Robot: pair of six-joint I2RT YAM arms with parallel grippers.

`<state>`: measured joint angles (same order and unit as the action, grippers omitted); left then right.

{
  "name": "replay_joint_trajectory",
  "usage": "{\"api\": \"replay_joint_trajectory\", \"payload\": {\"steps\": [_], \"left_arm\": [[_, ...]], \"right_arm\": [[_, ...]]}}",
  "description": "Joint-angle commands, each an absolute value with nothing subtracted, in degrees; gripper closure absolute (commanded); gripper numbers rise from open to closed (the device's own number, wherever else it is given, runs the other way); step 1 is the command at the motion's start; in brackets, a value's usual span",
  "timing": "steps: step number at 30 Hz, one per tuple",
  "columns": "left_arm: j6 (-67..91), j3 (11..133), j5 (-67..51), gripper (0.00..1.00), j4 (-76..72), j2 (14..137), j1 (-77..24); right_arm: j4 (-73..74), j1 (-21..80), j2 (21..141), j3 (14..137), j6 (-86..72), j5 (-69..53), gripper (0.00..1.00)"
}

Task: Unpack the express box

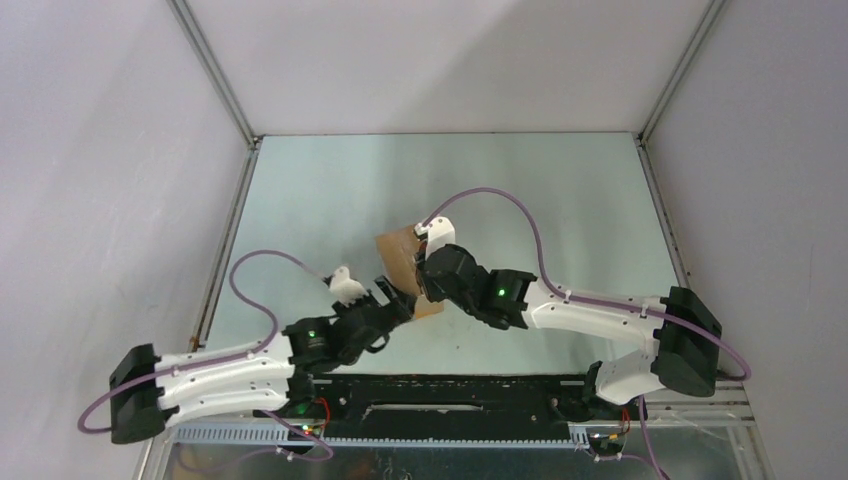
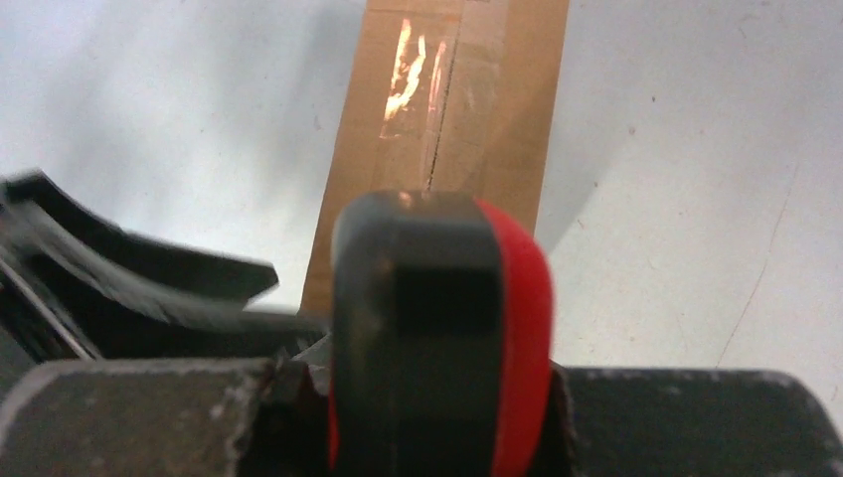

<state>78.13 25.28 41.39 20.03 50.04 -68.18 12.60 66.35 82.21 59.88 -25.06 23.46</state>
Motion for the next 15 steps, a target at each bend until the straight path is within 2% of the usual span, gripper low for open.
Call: {"api": "replay_joint_trajectory", "payload": {"steps": [1,7,11,15], "left_arm": [[74.8,24.4,37.4,0.0,14.5,41.9,-58.1],[65.1,19.8,18.4,0.0,-6.7,40.8,-41.4],[64.1,20.7,4.4,0.0,-16.9,50.7,-34.2],[62.6,25.1,1.6,0.0,-12.3,59.3,-33.7]], "right_arm": [[19.3,66.8,84.2,58.2,-24.7,21.2,1.0],[19.3,67.4,84.3,58.0,-25.3,21.7,1.0],[18.8,67.7,84.6,58.1,-25.2,21.8,1.0],[19.3,67.7,84.2,58.1,-25.2,22.0,1.0]]}}
